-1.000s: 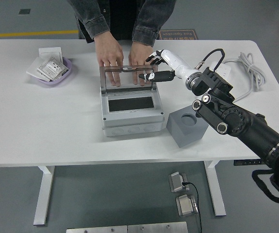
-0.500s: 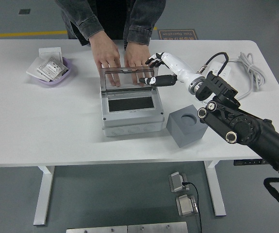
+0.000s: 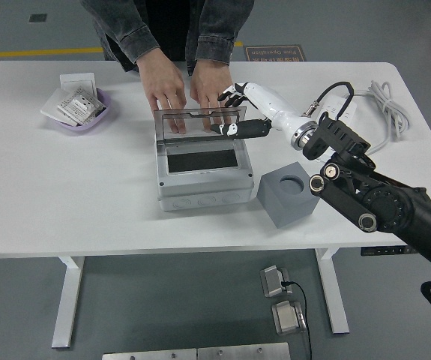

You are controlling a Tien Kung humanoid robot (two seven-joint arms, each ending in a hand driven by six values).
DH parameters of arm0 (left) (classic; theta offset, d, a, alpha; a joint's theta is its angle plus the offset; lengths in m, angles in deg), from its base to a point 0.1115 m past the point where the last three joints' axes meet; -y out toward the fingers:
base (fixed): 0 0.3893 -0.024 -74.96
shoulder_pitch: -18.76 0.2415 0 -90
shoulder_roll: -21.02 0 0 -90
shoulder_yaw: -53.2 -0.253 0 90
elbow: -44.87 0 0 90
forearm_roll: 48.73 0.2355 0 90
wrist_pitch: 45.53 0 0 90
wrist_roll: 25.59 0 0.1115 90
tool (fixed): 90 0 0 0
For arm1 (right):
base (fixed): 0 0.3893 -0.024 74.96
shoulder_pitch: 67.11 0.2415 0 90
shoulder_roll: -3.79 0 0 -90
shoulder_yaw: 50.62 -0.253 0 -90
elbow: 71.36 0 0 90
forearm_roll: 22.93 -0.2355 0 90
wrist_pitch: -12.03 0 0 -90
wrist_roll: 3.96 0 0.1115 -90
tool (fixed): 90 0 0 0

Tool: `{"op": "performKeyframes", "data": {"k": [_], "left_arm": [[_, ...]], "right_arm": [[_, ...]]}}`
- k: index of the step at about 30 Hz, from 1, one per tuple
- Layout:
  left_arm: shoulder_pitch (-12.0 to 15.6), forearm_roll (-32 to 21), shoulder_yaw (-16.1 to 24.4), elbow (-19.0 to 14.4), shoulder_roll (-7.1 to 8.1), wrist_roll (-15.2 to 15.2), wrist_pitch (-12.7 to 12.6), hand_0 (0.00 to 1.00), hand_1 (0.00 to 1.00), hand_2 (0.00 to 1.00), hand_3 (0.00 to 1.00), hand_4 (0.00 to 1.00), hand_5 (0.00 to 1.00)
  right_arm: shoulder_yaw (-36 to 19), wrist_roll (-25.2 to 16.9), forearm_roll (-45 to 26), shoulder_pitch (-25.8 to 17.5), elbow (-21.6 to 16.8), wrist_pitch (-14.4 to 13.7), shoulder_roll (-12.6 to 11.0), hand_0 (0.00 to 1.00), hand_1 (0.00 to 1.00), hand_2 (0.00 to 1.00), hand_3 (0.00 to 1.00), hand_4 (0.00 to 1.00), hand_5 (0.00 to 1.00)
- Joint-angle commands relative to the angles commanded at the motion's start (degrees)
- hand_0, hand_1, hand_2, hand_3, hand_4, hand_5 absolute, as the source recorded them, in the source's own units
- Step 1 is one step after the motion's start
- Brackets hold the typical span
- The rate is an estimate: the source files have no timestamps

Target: Pick up the cylinder from the cube,place it in the box,flap close box

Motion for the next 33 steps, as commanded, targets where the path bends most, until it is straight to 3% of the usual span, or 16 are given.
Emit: {"op": "performKeyframes", "data": {"k": [17,27,33], "left_arm": [[-0.2,-0.6,-0.3,0.0,0.05,-0.1,-0.1,0.709,0.711,0.623,0.716,0.774,0.563],[-0.1,-1.0,-0.5,0.0,-0.04,-0.2,-0.1,0.709,0.711,0.623,0.715,0.775,0.565],[-0.2,-1.2,-0.6,0.0,-0.08,-0.3,-0.2,0.709,0.711,0.623,0.715,0.774,0.564]], "right_arm": [[2.6,0.0,-1.2,-0.3,-1.6,-0.5,1.4,0.765,0.665,0.678,0.723,0.89,0.487],[5.0,0.5,-1.6,-1.6,-6.2,-0.7,0.5,0.751,0.66,0.682,0.722,0.874,0.476],[5.3,0.5,-1.9,-2.1,-6.9,-0.7,0.1,0.748,0.66,0.681,0.72,0.872,0.474]]}}
